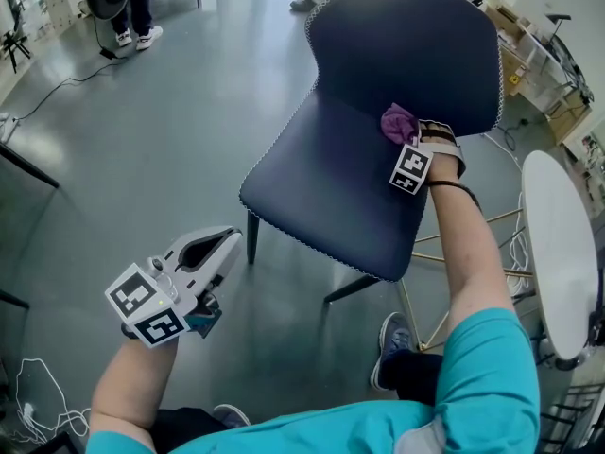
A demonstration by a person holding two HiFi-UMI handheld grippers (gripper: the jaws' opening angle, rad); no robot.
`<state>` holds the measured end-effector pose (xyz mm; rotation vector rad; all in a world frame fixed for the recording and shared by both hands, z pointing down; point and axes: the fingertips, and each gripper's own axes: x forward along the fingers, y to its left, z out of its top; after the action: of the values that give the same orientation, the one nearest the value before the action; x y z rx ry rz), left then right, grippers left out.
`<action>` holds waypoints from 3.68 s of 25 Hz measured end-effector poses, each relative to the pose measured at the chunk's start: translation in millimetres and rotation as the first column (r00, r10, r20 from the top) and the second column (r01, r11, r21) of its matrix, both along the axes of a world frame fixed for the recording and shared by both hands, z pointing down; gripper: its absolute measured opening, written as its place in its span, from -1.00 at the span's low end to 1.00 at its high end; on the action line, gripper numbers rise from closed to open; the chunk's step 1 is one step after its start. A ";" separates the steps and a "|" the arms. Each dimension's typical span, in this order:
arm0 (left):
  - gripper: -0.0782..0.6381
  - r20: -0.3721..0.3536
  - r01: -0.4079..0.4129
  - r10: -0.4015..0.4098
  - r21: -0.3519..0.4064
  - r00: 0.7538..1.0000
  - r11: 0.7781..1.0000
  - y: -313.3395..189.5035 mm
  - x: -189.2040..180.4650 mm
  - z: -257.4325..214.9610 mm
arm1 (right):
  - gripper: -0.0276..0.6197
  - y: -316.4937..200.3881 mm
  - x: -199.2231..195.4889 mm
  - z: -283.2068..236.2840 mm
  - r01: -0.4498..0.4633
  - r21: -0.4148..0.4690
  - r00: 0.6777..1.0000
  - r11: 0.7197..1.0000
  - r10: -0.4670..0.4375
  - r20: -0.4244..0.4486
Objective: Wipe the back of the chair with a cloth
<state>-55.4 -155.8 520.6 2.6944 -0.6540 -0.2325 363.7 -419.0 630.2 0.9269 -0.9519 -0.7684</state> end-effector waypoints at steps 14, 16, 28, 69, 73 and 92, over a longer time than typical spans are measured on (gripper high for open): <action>-0.77 0.010 0.002 -0.002 0.006 1.000 1.000 7.2 -1.6 -3.5 | -0.74 23.6 39.5 1.2 -0.046 -0.008 0.999 0.999 0.046 -0.012; -0.77 0.011 0.003 -0.003 0.008 1.000 1.000 7.9 -2.7 -4.2 | -0.74 27.2 45.0 1.4 -0.052 -0.009 0.999 0.999 0.052 -0.013; -0.77 0.012 0.005 -0.005 0.011 1.000 1.000 12.8 -3.3 -5.3 | -0.74 46.3 70.2 1.9 -0.085 -0.016 0.996 0.996 0.084 -0.026; -0.77 0.008 0.162 -0.163 0.074 0.987 0.984 -54.6 27.6 -128.2 | -0.73 99.8 -98.3 -180.3 -0.135 0.245 0.392 0.960 -0.175 0.903; -0.77 0.050 0.179 -0.181 0.044 0.982 0.983 -58.5 35.0 -176.5 | -0.73 107.6 -123.9 -221.6 -0.146 0.189 0.259 0.971 -0.147 0.955; -0.77 0.135 0.185 -0.186 0.024 0.973 0.983 12.4 30.3 -471.4 | -0.73 200.4 -117.5 -563.5 -0.091 0.132 0.087 0.987 -0.124 0.988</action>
<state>-25.1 -143.4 49.3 2.6782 -0.9502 -0.0985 246.2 -218.6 66.7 1.6629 -2.1776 -0.0388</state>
